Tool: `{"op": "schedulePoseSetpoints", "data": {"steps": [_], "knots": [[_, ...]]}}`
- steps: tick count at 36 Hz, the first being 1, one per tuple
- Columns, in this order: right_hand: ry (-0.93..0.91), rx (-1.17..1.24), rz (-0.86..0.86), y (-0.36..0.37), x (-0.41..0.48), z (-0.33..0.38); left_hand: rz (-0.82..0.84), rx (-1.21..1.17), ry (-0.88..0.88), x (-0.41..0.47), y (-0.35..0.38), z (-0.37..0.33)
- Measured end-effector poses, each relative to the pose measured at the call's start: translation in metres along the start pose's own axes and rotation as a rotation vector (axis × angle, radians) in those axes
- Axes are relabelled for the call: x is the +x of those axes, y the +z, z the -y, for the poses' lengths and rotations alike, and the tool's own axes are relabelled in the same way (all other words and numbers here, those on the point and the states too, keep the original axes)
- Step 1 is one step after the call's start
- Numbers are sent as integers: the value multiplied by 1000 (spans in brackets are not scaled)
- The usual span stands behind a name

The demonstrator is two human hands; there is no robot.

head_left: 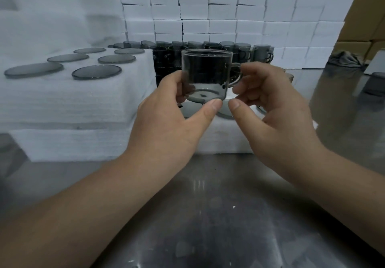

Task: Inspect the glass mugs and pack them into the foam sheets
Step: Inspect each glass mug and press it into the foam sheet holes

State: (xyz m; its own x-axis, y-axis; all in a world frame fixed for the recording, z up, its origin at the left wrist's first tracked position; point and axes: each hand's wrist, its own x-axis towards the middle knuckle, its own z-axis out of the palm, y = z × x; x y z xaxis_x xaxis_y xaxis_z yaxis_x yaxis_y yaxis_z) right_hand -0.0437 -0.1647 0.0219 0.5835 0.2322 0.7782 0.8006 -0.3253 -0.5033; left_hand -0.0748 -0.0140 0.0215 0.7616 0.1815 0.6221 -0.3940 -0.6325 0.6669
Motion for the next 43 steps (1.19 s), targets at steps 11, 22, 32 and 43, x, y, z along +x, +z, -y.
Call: {"op": "schedulePoseSetpoints", "data": {"steps": [11, 22, 32, 43], "knots": [[131, -156, 110, -4, -1, 2, 26, -132, -66, -2, 0, -3], [90, -257, 177, -4, -2, 3, 62, -95, -92, 0, 0, 0], [116, -288, 201, -6, -3, 7, 45, 25, -78, -4, 4, 5], [167, -448, 242, -10, -2, 9, 69, 92, -47, -6, 10, 5]]}}
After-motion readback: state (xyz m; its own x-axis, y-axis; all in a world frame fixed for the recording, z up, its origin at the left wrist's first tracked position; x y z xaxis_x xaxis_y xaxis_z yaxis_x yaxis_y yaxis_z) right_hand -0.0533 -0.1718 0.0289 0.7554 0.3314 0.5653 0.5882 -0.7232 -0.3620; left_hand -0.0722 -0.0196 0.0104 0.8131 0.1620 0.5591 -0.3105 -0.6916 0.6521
